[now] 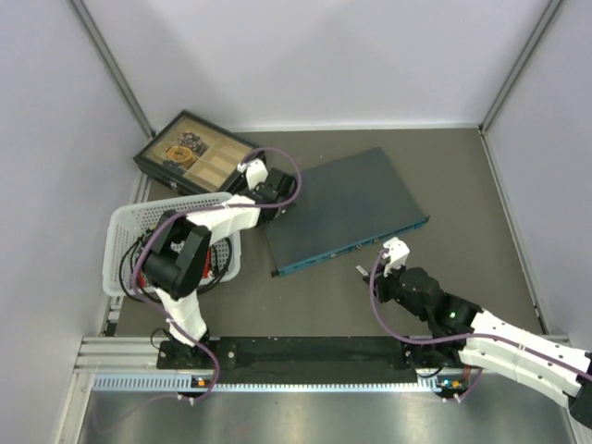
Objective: Insert the plug into the switch port
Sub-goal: Adjust the switch port at the center of the board, then insert the plug into the switch port.
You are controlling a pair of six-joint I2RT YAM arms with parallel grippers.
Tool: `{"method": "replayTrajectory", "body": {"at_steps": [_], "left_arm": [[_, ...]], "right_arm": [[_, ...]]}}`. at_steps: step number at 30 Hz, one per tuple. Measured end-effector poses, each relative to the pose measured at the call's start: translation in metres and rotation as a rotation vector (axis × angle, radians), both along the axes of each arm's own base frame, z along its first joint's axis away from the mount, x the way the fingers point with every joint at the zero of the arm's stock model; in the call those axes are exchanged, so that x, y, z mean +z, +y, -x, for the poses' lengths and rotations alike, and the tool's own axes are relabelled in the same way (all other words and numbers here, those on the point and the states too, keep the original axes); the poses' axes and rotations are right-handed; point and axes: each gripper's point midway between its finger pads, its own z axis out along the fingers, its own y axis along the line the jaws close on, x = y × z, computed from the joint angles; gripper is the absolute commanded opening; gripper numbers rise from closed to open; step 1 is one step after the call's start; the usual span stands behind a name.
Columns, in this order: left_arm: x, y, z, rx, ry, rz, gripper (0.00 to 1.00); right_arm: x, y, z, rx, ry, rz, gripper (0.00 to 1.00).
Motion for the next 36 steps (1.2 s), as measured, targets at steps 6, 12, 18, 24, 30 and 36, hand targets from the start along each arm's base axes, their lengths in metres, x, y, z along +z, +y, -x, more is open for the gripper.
{"method": "replayTrajectory", "body": {"at_steps": [6, 12, 18, 24, 30, 36], "left_arm": [[0.008, 0.000, -0.038, -0.073, -0.032, -0.049, 0.99], [0.023, -0.013, -0.034, -0.241, -0.052, -0.106, 0.99], [0.052, -0.049, -0.013, -0.467, -0.119, -0.097, 0.99], [0.039, -0.070, 0.008, -0.617, -0.147, -0.058, 0.99], [0.014, -0.069, 0.022, -0.668, -0.134, -0.074, 0.99], [0.014, -0.072, 0.022, -0.682, -0.172, -0.076, 0.99]], "right_arm": [[-0.007, 0.002, -0.006, -0.006, -0.001, 0.037, 0.00], [-0.018, 0.009, -0.021, -0.021, -0.032, 0.086, 0.00], [-0.029, 0.012, -0.037, -0.054, -0.082, 0.157, 0.00], [-0.024, 0.019, -0.051, -0.088, -0.144, 0.153, 0.00], [-0.031, 0.025, -0.056, -0.092, -0.143, 0.161, 0.00], [-0.026, 0.034, -0.061, -0.100, -0.160, 0.149, 0.00]]}}
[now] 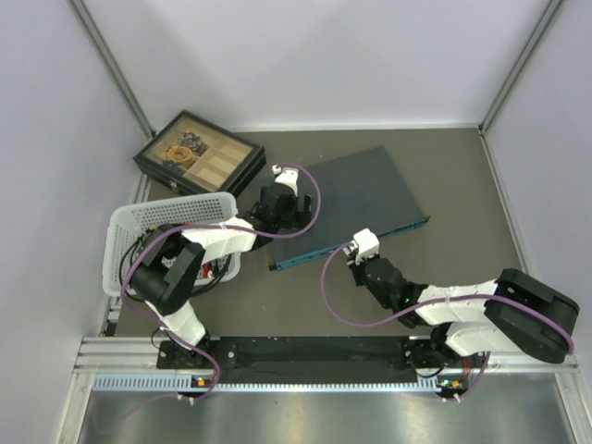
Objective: Insert the plug into the switch port
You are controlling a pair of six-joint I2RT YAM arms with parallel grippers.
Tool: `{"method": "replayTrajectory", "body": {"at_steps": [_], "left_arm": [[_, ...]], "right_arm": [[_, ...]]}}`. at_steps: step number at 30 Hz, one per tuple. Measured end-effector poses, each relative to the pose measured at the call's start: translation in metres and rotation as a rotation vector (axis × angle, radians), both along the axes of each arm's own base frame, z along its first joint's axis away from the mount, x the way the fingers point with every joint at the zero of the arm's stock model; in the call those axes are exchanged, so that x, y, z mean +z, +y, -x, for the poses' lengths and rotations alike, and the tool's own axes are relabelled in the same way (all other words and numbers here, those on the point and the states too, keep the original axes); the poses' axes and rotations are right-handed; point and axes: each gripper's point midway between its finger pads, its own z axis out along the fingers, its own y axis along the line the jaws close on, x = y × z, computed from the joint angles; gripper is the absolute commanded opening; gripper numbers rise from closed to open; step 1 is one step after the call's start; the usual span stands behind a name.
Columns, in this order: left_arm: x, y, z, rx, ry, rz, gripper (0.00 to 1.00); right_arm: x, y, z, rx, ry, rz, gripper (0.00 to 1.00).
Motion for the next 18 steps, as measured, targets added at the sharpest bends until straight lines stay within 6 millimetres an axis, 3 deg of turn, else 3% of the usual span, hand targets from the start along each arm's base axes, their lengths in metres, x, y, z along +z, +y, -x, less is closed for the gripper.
{"method": "replayTrajectory", "body": {"at_steps": [5, 9, 18], "left_arm": [[0.000, -0.001, 0.001, -0.003, 0.000, 0.003, 0.99], [0.001, -0.002, 0.003, -0.009, 0.002, 0.008, 0.99], [0.001, -0.004, 0.006, -0.015, 0.005, 0.010, 0.99]], "right_arm": [[0.007, 0.008, -0.010, -0.031, -0.006, -0.015, 0.00], [-0.003, 0.008, -0.009, -0.050, 0.028, 0.002, 0.00], [0.002, 0.006, -0.009, -0.092, 0.037, -0.048, 0.00]]}}
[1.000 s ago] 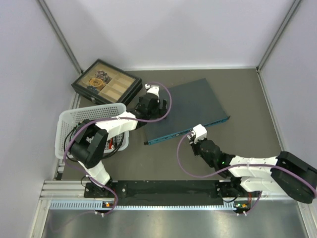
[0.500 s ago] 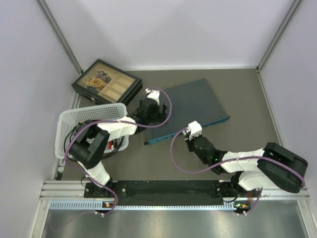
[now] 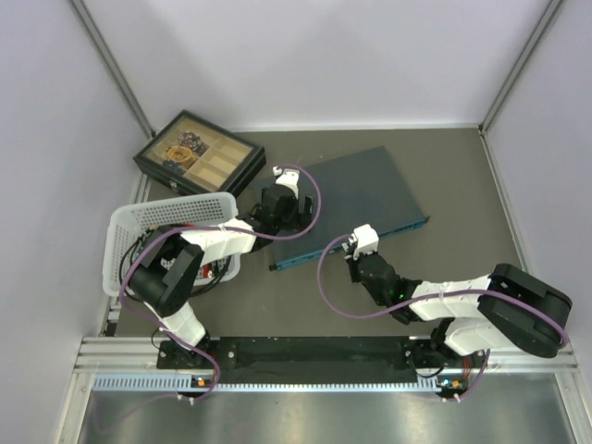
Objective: Insert the plug into the switch port
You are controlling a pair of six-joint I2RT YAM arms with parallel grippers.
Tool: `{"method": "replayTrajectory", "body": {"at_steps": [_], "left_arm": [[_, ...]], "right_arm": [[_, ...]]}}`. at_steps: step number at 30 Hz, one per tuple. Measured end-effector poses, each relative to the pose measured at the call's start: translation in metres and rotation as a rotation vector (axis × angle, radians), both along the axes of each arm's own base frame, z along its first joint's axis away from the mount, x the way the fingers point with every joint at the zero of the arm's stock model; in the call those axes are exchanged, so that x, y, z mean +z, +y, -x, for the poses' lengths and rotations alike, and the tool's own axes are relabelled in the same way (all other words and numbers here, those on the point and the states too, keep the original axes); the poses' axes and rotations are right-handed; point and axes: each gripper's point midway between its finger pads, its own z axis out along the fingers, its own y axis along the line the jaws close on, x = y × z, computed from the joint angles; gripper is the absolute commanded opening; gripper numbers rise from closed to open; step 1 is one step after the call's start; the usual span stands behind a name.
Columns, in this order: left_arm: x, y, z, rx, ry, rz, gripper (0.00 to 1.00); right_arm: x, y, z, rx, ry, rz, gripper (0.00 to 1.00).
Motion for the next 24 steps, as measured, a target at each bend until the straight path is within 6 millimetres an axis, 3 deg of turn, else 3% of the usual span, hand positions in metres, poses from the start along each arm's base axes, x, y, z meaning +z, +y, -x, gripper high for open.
{"method": "replayTrajectory", "body": {"at_steps": [8, 18, 24], "left_arm": [[0.000, 0.000, 0.000, 0.008, 0.002, 0.007, 0.99], [0.000, 0.000, 0.000, 0.020, 0.006, 0.016, 0.99], [0.000, 0.000, 0.000, 0.025, 0.005, 0.017, 0.99]], "right_arm": [[0.000, -0.004, 0.000, -0.029, 0.003, -0.006, 0.00], [0.002, 0.001, 0.016, -0.008, 0.006, 0.005, 0.00], [-0.016, -0.003, 0.017, -0.020, 0.038, 0.066, 0.00]]}}
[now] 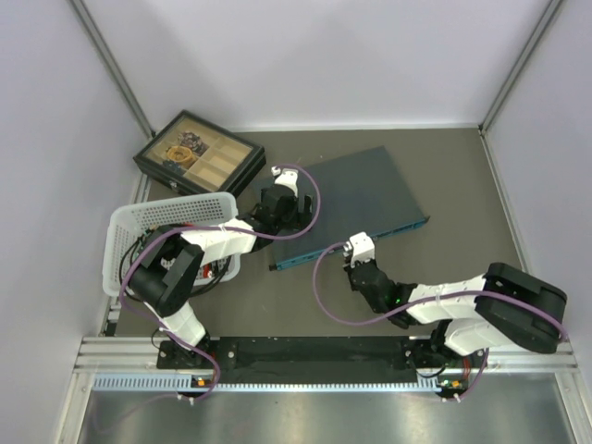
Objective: Insert the plug into the switch port
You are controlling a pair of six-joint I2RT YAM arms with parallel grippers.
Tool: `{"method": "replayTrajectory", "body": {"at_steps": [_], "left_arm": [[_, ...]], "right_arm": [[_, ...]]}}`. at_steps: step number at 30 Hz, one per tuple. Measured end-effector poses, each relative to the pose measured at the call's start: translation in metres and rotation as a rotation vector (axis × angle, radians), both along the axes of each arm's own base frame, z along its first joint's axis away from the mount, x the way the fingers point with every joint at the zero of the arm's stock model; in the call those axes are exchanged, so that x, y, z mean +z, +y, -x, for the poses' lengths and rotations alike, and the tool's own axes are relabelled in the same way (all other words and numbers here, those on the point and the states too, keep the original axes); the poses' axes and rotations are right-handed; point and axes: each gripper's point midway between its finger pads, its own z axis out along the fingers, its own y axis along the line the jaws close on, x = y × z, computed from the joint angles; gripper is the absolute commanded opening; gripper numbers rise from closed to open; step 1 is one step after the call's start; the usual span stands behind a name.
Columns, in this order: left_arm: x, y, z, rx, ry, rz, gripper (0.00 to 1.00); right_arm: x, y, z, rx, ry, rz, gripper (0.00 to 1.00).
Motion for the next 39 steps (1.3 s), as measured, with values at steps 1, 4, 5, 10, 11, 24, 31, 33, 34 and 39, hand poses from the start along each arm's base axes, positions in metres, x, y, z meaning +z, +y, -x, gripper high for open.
{"method": "replayTrajectory", "body": {"at_steps": [1, 4, 5, 10, 11, 24, 31, 33, 34, 39], "left_arm": [[0.000, 0.000, 0.000, 0.000, 0.000, 0.000, 0.99], [0.000, 0.000, 0.000, 0.001, 0.000, 0.000, 0.99], [0.000, 0.000, 0.000, 0.001, 0.000, 0.000, 0.99], [0.000, 0.000, 0.000, 0.001, 0.000, -0.001, 0.99], [0.000, 0.000, 0.000, 0.001, -0.001, -0.001, 0.99], [0.000, 0.000, 0.001, 0.000, 0.001, -0.001, 0.99], [0.000, -0.001, 0.001, 0.000, 0.001, 0.000, 0.99], [0.000, -0.001, 0.001, -0.001, 0.002, 0.000, 0.99], [0.000, -0.001, 0.001, -0.001, 0.002, 0.000, 0.99], [0.000, -0.001, 0.001, 0.000, 0.002, 0.001, 0.99]], "right_arm": [[-0.003, -0.001, 0.000, -0.002, 0.004, 0.009, 0.00], [-0.006, -0.002, -0.001, -0.012, 0.008, 0.020, 0.00], [-0.006, -0.002, -0.001, -0.015, 0.008, 0.022, 0.00], [-0.008, -0.002, -0.005, -0.025, 0.012, 0.027, 0.00], [-0.008, -0.002, -0.005, -0.027, 0.012, 0.026, 0.00], [-0.006, 0.002, -0.012, -0.038, 0.012, 0.022, 0.00], [-0.006, 0.001, -0.015, -0.048, 0.010, 0.021, 0.00], [-0.006, 0.001, -0.017, -0.053, 0.010, 0.022, 0.00], [-0.006, 0.001, -0.018, -0.056, 0.010, 0.022, 0.00], [-0.003, 0.003, -0.019, -0.058, 0.002, 0.011, 0.00]]}}
